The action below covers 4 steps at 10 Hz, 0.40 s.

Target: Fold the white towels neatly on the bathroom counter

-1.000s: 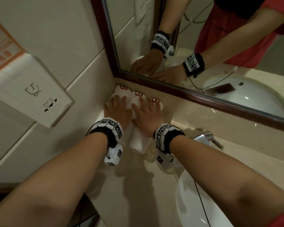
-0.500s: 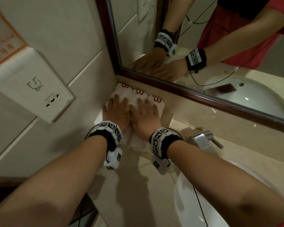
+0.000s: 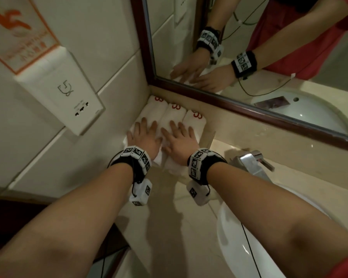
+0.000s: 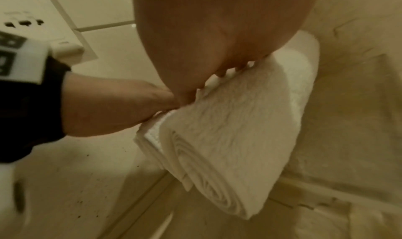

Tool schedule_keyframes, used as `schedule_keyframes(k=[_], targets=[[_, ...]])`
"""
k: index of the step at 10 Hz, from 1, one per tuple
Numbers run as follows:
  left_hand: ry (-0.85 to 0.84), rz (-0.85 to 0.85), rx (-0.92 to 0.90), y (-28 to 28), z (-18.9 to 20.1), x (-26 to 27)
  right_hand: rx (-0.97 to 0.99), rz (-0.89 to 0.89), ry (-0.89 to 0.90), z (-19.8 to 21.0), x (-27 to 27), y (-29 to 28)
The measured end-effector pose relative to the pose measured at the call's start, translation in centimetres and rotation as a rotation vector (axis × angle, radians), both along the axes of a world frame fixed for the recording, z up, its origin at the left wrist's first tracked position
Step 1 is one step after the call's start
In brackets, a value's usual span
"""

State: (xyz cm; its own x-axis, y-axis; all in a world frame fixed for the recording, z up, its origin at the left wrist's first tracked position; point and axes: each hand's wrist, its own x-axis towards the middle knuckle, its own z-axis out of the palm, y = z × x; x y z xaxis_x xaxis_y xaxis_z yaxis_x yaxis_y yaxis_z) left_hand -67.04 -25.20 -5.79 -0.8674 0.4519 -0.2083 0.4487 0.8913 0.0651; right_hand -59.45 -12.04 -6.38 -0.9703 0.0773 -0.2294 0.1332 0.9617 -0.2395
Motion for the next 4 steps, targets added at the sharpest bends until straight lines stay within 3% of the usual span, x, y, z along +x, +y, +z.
schedule_keyframes(k=[4], targets=[[-0.074,-0.057,0.112,-1.8,5.9,6.4,-0.204,-0.222,0.095,7.5,7.1,-1.2]])
